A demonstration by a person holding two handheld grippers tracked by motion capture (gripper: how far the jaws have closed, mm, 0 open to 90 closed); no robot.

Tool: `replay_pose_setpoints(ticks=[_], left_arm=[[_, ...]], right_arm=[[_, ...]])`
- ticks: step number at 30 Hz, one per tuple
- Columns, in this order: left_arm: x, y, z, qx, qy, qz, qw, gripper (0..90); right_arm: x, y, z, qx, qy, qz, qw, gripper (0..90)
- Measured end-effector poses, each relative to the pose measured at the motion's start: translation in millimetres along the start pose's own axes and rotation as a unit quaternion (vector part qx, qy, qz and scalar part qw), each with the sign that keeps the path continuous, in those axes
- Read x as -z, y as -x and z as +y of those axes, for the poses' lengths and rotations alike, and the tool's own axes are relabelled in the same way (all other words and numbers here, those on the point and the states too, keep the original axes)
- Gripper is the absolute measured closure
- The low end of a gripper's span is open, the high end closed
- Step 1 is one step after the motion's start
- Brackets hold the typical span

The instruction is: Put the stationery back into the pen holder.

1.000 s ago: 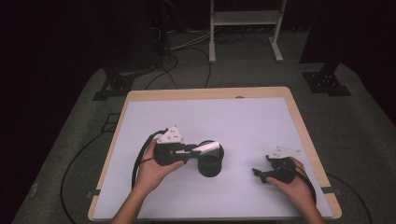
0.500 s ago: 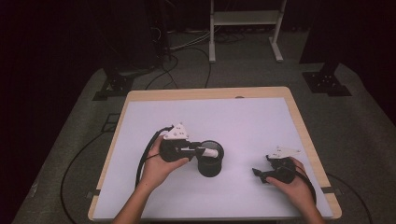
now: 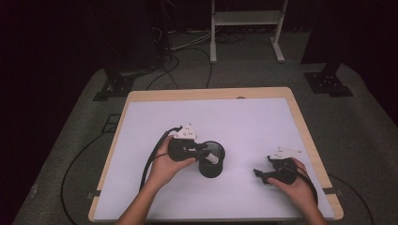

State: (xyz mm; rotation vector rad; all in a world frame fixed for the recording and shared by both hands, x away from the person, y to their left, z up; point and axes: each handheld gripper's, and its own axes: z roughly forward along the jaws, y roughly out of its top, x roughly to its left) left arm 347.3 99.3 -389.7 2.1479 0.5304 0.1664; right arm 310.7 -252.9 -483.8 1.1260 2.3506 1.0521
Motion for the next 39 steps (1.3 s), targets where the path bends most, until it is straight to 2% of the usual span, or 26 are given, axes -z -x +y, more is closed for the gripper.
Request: replay_pose_setpoints(ticks=[7,10,14,17,23,27,30,39], left_arm=[[-0.6,-0.2,-0.6,-0.003,0.0,-0.001,1.0,70.3],[0.6,1.2,0.2,0.003,0.011,-0.001,0.9999,67.0],[5.2,1.0,0.3,0.001,0.012,0.002,0.9999,61.5],[10.1,1.9,0.2,0.004,0.015,0.002,0.9999,56.6],[22.7,4.4,-2.9,0.012,0.028,0.012,0.9995,38.6],[34.4,5.6,-10.4,0.013,0.034,0.029,0.9989,26.8],[42.7,6.0,-21.0,0.016,0.028,0.042,0.9986,20.3],[60.0,7.3,-53.5,0.037,0.026,0.063,0.997,13.9]], right_arm=[[0.1,-0.1,0.0,0.0,-0.001,0.0,1.0,17.7],[0.0,-0.1,0.0,0.0,-0.001,0.0,1.0,17.7],[0.0,-0.1,0.0,0.0,0.0,0.0,1.0,17.7],[0.0,-0.1,0.0,0.0,0.0,0.0,1.0,17.7],[0.0,-0.1,0.0,0.0,0.0,0.001,1.0,17.7],[0.0,-0.1,0.0,0.0,0.0,0.001,1.0,17.7],[0.0,-0.1,0.0,0.0,-0.001,0.0,1.0,17.7],[0.0,-0.3,0.0,0.001,-0.001,0.0,1.0,17.7]])
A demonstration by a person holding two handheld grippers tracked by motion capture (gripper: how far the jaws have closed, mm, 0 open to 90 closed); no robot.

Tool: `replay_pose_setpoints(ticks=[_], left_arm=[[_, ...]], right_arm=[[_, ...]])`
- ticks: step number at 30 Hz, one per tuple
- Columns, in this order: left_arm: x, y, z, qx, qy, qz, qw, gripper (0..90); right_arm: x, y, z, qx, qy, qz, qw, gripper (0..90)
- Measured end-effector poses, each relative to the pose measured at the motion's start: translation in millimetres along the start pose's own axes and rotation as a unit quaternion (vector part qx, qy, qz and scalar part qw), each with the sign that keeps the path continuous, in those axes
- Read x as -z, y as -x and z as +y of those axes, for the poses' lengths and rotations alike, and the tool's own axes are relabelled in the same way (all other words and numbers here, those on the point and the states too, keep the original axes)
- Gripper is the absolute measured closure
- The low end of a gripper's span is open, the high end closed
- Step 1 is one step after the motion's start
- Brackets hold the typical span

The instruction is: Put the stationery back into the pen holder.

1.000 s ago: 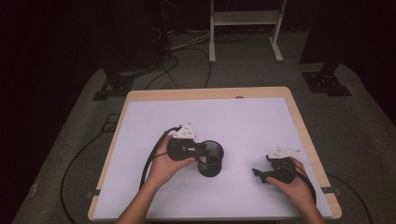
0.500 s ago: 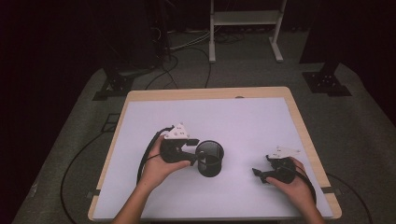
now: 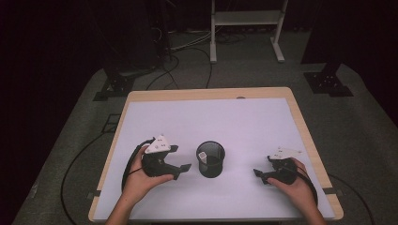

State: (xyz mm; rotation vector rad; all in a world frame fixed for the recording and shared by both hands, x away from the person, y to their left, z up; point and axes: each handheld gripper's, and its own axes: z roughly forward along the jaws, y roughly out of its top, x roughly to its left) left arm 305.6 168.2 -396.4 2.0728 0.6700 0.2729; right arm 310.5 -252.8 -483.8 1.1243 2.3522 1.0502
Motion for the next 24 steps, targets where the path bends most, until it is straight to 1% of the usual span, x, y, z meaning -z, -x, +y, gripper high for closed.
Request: replay_pose_setpoints(ticks=[2,4,6,8,9,10,12,13,14,15,16,17,18,19,20,21,22,24], left_arm=[[2.8,-0.8,-8.0,0.0,-0.002,0.007,1.0,13.2],[4.7,-2.2,-17.2,0.008,-0.006,0.01,0.9999,11.7],[5.9,-3.0,-27.5,0.015,-0.014,0.019,0.9996,10.8],[5.7,-3.4,-38.3,0.013,-0.023,0.024,0.9994,10.5],[4.8,-4.0,-45.7,0.017,-0.029,0.033,0.9989,10.6],[3.4,-4.1,-53.5,0.024,-0.037,0.036,0.9983,10.6],[3.2,-3.5,-70.0,0.027,-0.05,0.042,0.9975,11.8],[2.9,-1.5,-79.5,0.045,-0.061,0.034,0.9965,12.6],[4.5,0.9,-85.9,0.046,-0.069,0.028,0.9962,12.5],[4.3,1.4,-89.4,0.042,-0.068,0.029,0.9964,12.3],[0.8,-1.5,-88.8,0.052,-0.068,0.024,0.9961,12.3],[-1.5,-4.7,-88.3,0.049,-0.077,0.029,0.9954,11.8],[-2.1,-7.1,-89.0,0.035,-0.085,0.045,0.9948,10.4],[-0.8,-9.8,-90.3,0.031,-0.087,0.058,0.994,10.5],[2.6,-12.6,-91.3,0.033,-0.083,0.066,0.9939,10.5],[6.3,-14.6,-92.8,0.03,-0.077,0.072,0.994,10.4],[9.5,-16.7,-94.6,0.027,-0.076,0.077,0.9938,10.3],[13.3,-21.0,-98.0,0.033,-0.075,0.086,0.9929,10.0]], right_arm=[[0.0,0.1,0.0,0.0,0.0,0.0,1.0,17.7],[0.0,0.1,0.0,0.0,0.0,0.0,1.0,17.7],[0.0,0.0,0.0,-0.001,0.0,0.0,1.0,17.7],[-0.1,-0.2,0.1,-0.001,0.0,0.0,1.0,17.7],[-0.2,-0.1,0.2,-0.002,0.0,0.001,1.0,17.6],[0.0,0.1,0.0,-0.001,0.001,0.001,1.0,17.6],[-0.1,-0.7,-0.1,0.004,0.0,-0.003,1.0,17.6],[-0.1,0.1,0.1,0.001,-0.001,0.0,1.0,17.5],[-0.2,-0.6,0.1,0.006,-0.001,-0.003,1.0,17.4],[0.0,-1.6,-0.3,0.008,0.001,-0.006,0.9999,17.1],[-0.4,-0.8,0.1,0.007,-0.001,-0.006,1.0,16.6],[-1.2,0.4,1.5,-0.004,-0.003,0.0,1.0,16.2],[-1.5,0.4,1.6,-0.005,-0.002,-0.001,1.0,16.1],[-1.2,-0.1,1.2,-0.001,-0.002,-0.003,1.0,16.2],[-1.1,-0.2,0.9,-0.002,-0.001,-0.003,1.0,16.1],[-1.2,-0.3,1.1,-0.001,-0.002,-0.003,1.0,16.1],[-1.4,-0.8,1.2,0.001,-0.003,-0.006,1.0,16.1],[-1.3,-1.1,1.1,-0.001,-0.002,-0.006,1.0,16.1]])
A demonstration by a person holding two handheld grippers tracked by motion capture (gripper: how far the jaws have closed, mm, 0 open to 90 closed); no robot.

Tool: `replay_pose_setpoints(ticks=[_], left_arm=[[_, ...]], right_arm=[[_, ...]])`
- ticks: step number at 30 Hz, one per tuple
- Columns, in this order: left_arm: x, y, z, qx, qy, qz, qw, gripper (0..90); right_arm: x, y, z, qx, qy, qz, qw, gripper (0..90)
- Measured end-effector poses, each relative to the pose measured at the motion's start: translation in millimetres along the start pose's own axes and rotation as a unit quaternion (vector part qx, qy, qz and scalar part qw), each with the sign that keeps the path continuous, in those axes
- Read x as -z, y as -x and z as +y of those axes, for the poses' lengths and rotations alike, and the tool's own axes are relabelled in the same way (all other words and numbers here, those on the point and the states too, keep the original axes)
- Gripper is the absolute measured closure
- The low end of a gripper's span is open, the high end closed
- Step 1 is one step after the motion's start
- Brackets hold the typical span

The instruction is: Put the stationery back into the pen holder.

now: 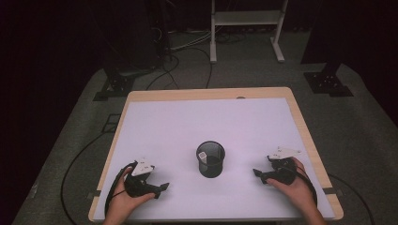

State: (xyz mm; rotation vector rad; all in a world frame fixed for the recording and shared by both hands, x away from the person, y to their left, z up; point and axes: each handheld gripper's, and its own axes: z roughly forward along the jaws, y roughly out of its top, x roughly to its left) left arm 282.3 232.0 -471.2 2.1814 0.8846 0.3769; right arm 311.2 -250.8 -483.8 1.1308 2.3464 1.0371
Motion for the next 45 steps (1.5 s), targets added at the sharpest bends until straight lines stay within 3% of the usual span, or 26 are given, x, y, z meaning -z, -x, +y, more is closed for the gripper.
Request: replay_pose_setpoints(ticks=[6,14,45], left_arm=[[-1.0,-5.7,-4.4,0.004,-0.004,0.018,0.9998,8.6],[-0.6,-8.5,-7.6,0.01,-0.007,0.024,0.9996,8.6],[-0.3,-11.8,-9.3,0.011,-0.003,0.033,0.9994,8.6]], right_arm=[[-0.1,0.1,0.0,0.0,0.001,0.0,1.0,16.1],[0.0,-0.1,0.0,0.0,0.001,0.0,1.0,16.1],[0.0,0.1,0.1,-0.001,0.0,0.001,1.0,16.1]])
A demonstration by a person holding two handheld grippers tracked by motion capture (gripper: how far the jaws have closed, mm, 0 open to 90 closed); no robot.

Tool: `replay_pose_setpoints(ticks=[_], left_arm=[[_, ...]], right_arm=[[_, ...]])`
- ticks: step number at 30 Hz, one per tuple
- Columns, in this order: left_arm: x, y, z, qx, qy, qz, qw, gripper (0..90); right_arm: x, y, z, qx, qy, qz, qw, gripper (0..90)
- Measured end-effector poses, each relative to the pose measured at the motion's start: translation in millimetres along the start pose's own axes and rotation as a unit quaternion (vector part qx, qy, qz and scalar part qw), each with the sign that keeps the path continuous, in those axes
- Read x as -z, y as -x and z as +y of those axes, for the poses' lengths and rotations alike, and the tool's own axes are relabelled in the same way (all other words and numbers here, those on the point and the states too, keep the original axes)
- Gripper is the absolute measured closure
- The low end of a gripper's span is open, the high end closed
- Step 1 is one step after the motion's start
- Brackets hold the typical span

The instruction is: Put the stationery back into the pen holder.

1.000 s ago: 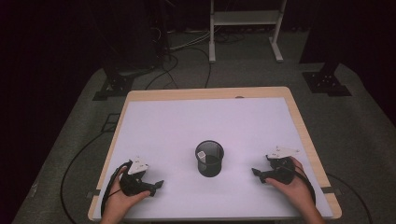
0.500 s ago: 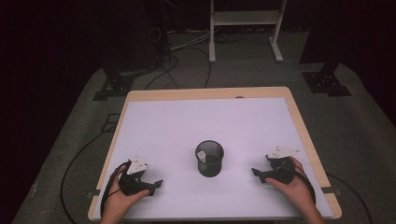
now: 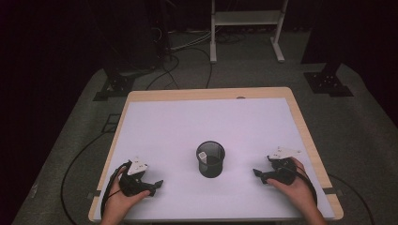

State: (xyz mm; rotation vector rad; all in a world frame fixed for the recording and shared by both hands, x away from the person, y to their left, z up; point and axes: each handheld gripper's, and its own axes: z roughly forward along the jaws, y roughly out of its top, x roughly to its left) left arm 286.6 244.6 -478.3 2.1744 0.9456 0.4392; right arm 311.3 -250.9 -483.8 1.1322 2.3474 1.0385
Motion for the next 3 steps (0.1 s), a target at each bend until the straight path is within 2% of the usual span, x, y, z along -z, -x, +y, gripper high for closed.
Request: replay_pose_setpoints(ticks=[3], left_arm=[[-0.2,-0.5,0.2,0.0,-0.001,-0.001,1.0,8.6]], right_arm=[[0.0,0.0,0.0,0.0,0.0,0.0,1.0,16.1]])
